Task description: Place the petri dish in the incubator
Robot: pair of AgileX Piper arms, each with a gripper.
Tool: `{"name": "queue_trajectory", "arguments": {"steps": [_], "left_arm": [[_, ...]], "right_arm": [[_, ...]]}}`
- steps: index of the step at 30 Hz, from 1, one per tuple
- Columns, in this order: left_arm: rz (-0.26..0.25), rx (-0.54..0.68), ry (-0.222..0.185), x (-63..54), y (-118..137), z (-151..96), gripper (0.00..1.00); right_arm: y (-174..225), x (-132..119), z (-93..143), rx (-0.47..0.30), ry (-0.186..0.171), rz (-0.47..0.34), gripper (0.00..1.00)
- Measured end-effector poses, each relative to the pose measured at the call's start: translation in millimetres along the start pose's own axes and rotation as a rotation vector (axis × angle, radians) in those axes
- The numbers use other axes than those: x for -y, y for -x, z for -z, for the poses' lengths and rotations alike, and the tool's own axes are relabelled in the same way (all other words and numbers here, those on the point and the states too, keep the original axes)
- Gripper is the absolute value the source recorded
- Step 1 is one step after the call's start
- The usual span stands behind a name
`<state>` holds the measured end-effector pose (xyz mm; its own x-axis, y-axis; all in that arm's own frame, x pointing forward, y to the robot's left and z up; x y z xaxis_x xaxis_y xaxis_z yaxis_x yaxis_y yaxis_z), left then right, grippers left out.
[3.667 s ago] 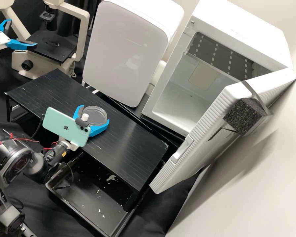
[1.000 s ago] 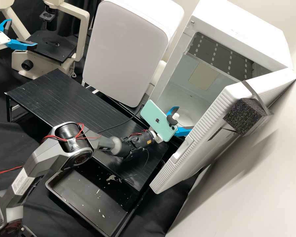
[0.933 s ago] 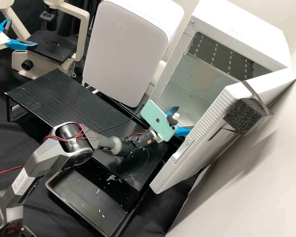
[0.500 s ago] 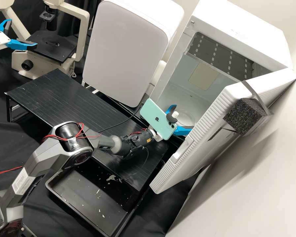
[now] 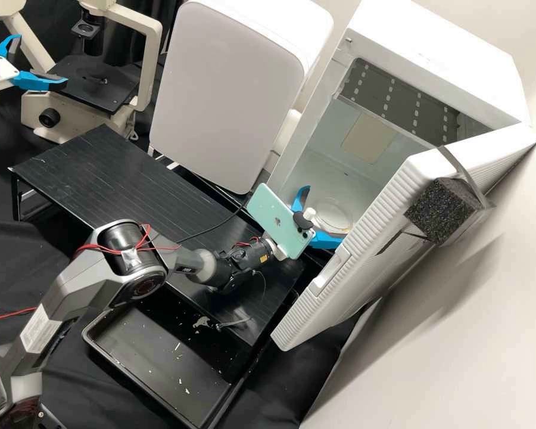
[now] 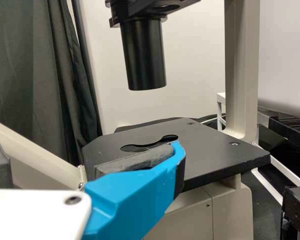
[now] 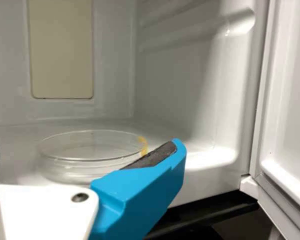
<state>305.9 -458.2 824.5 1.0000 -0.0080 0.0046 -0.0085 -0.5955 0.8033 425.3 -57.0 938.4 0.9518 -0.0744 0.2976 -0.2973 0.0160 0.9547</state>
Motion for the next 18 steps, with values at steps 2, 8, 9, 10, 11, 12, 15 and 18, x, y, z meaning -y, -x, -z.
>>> {"name": "queue_trajectory", "arguments": {"steps": [2,8,9,10,11,12,15,18], "left_arm": [[0.000,0.000,0.000,0.0,0.0,0.0,1.00],[0.000,0.000,0.000,0.0,0.0,0.0,1.00],[0.000,0.000,0.000,0.0,0.0,0.0,1.00],[0.000,0.000,0.000,0.0,0.0,0.0,1.00],[0.000,0.000,0.000,0.0,0.0,0.0,1.00],[0.000,0.000,0.000,0.0,0.0,0.0,1.00],[0.000,0.000,0.000,0.0,0.0,0.0,1.00],[0.000,0.000,0.000,0.0,0.0,0.0,1.00]], "right_arm": [[4.4,-1.9,2.0,-0.015,0.010,0.002,1.00],[21.5,-8.0,0.3,-0.021,0.034,0.022,1.00],[27.4,-9.9,-0.8,-0.021,0.023,0.015,1.00],[32.0,-11.9,-1.8,-0.021,0.012,0.010,1.00],[36.2,-14.1,-2.6,-0.020,0.007,0.003,1.00],[42.0,-15.6,-4.5,-0.021,-0.004,0.000,1.00],[60.2,-22.8,-6.0,-0.042,-0.013,-0.021,1.00],[83.3,-29.0,-5.8,-0.078,-0.043,-0.056,1.00]]}}
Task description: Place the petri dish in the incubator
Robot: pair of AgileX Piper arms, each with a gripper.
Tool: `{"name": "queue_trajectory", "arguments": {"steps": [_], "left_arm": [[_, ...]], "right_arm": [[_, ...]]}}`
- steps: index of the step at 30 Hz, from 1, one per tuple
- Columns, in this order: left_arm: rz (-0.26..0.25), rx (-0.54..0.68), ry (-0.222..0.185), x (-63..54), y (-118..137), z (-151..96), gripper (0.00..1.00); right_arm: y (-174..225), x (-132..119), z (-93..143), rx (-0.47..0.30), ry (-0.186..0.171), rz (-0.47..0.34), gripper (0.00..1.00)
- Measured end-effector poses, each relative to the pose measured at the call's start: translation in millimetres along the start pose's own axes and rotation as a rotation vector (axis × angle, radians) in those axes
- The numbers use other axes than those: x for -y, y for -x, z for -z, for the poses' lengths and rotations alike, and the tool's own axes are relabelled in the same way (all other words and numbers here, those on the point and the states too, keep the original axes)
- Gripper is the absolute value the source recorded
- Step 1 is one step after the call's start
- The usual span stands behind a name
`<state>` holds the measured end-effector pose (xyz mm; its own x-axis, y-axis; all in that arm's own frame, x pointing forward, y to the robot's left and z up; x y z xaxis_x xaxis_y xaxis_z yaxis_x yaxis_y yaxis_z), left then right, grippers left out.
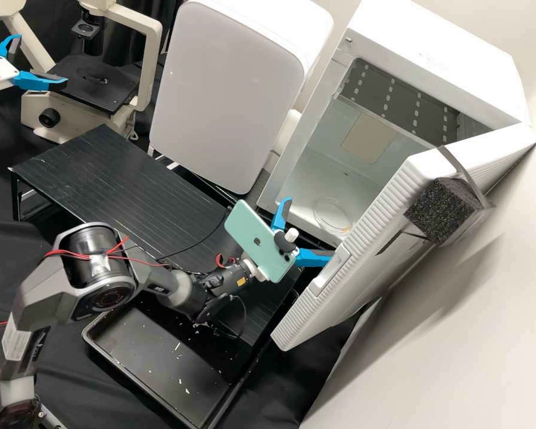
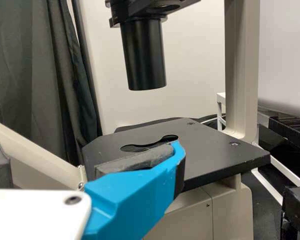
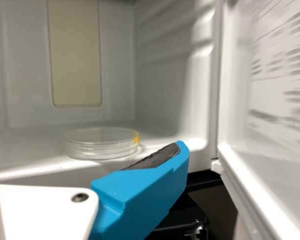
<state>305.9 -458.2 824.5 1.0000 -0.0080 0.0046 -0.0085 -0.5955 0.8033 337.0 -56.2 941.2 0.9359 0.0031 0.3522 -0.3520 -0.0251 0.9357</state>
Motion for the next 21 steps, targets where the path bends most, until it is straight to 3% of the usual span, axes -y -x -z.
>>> {"name": "queue_trajectory", "arguments": {"steps": [8,15,21], "left_arm": [[0.000,0.000,0.000,0.0,0.0,0.0,1.00],[0.000,0.000,0.000,0.0,0.0,0.0,1.00],[0.000,0.000,0.000,0.0,0.0,0.0,1.00]], "right_arm": [[79.9,1.1,23.8,0.022,-0.033,0.044,1.00],[142.6,27.8,59.9,-0.028,-0.085,0.144,1.00],[172.5,35.7,72.5,-0.059,-0.119,0.172,1.00]]}}
